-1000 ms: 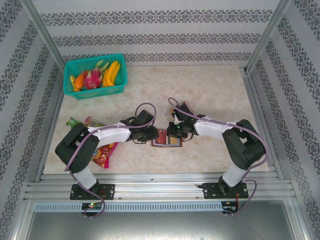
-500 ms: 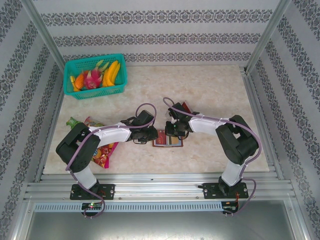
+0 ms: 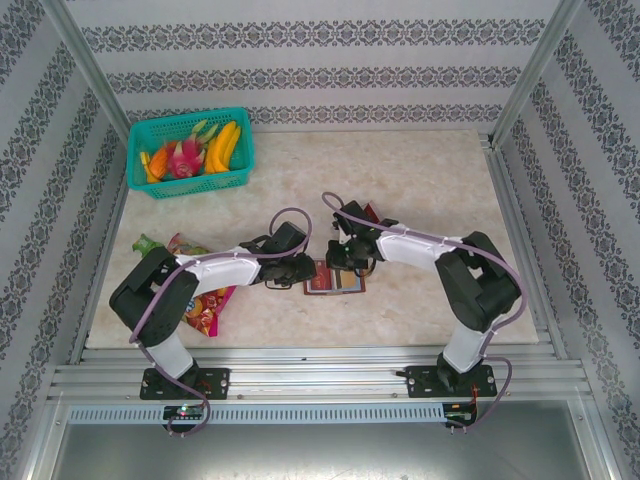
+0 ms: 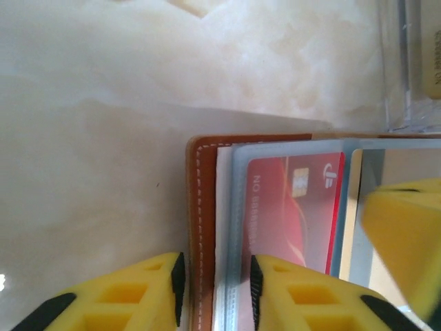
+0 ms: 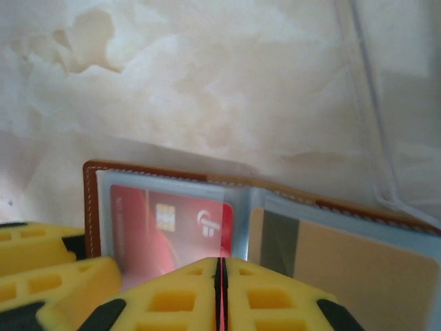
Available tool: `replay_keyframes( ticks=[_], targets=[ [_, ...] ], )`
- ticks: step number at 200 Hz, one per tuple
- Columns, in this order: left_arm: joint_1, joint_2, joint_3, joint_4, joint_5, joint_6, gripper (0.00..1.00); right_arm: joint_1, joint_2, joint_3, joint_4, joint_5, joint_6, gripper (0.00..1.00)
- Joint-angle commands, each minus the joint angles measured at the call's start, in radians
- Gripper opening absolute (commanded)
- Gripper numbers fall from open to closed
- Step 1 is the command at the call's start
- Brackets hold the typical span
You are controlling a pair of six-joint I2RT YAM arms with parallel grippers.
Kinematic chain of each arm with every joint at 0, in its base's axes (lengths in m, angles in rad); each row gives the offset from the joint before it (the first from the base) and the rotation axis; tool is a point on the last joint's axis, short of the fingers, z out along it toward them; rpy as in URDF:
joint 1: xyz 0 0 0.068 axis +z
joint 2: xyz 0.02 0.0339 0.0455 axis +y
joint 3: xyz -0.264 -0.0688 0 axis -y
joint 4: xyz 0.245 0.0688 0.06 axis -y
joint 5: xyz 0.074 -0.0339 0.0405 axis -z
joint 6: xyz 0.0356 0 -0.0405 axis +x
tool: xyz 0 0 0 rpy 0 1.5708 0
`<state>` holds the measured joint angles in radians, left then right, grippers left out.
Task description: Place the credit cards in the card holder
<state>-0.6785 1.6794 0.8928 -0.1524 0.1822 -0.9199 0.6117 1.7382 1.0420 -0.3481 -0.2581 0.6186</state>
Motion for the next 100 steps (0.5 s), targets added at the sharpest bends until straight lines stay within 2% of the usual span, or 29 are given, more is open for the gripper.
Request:
replay_keyframes(
  ticks=[1, 26, 58, 69, 100],
  targets=[
    [0.011, -0.078, 0.008, -0.049, -0.080, 0.004, 0.38, -0.025, -0.140, 0.060, -0.111, 0.096, -0.100, 0.18],
    [0.013, -0.089, 0.082, -0.091, -0.102, 0.030, 0.48, -0.112, -0.205, 0.118, -0.199, 0.247, -0.218, 0.31],
    [0.018, 0.013, 0.247, -0.082, -0.039, 0.051, 0.56, -0.279, -0.134, 0.231, -0.274, 0.271, -0.351, 0.37],
    [0.023, 0.074, 0.320, -0.086, -0.001, 0.051, 0.60, -0.300, -0.096, 0.268, -0.287, 0.274, -0.392, 0.44],
    [0.031, 0.221, 0.486, -0.101, 0.030, 0.019, 0.62, -0.313, -0.002, 0.366, -0.341, 0.295, -0.469, 0.49]
  ],
)
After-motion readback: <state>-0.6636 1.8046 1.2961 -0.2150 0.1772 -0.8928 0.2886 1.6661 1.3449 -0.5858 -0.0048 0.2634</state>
